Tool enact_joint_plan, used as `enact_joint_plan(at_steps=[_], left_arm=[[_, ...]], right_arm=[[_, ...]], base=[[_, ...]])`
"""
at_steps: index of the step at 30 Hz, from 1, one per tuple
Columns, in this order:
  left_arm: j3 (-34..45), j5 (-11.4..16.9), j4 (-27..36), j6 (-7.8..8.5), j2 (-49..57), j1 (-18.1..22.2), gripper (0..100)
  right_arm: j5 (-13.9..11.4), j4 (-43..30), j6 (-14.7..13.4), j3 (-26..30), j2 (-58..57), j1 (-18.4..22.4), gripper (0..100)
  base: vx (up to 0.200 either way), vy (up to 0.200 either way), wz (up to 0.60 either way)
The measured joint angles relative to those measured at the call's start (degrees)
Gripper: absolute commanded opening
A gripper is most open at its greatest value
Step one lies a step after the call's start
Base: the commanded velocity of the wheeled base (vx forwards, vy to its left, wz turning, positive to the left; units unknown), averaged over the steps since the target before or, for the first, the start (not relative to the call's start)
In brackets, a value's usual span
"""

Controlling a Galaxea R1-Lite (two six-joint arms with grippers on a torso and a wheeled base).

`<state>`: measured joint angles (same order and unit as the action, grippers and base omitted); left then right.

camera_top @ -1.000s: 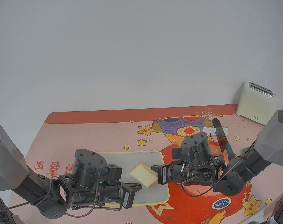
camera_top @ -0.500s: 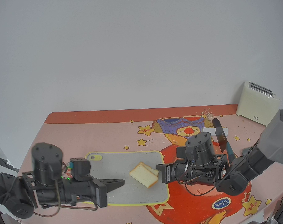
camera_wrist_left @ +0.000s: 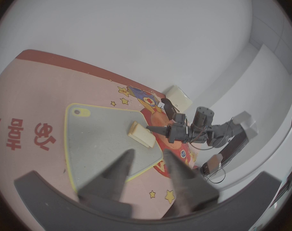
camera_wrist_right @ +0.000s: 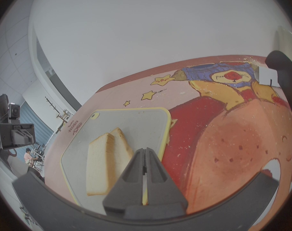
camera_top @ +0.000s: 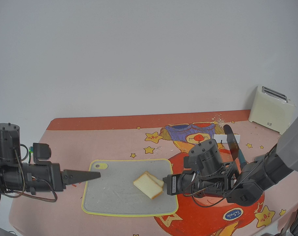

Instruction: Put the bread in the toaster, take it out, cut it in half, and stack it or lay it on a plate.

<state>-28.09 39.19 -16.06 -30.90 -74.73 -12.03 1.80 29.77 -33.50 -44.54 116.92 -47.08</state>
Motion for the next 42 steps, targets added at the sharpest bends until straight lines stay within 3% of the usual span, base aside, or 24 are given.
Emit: enact_joint_plan(at_steps=[3,7,21,32,36,42], left_arm=[[-2.65,1.4,2.82,-0.1,-0.32,3.52,100],[-3.83,1.94,3.33,-0.02,-2.52,5.28,100],[-3.63,3.25,6.34,0.23,-10.54,6.14,100],[-3.8,3.94,8.34,3.73,-12.95,9.64,100],[-3.85,5.21,8.51,5.86,-15.04,10.85,100],[-3.85,5.52,8.97,6.28,-17.03,11.33,100]], right_arm=[[0.0,-0.07,-0.35,-0.51,0.63,-0.63,0],[0.02,0.01,-0.51,-0.71,1.18,-1.26,0],[-0.59,0.06,-0.55,-0.49,1.85,-4.46,0],[-1.18,-0.33,-0.13,-2.72,3.72,-5.21,0],[-1.18,-0.79,-0.13,-3.91,4.35,-5.25,0],[-1.02,-0.65,-0.18,-4.85,5.21,-5.64,0]], base=[[0.0,0.0,0.0],[0.0,0.0,0.0],[0.0,0.0,0.0],[0.0,0.0,0.0],[0.0,0.0,0.0],[0.0,0.0,0.0]])
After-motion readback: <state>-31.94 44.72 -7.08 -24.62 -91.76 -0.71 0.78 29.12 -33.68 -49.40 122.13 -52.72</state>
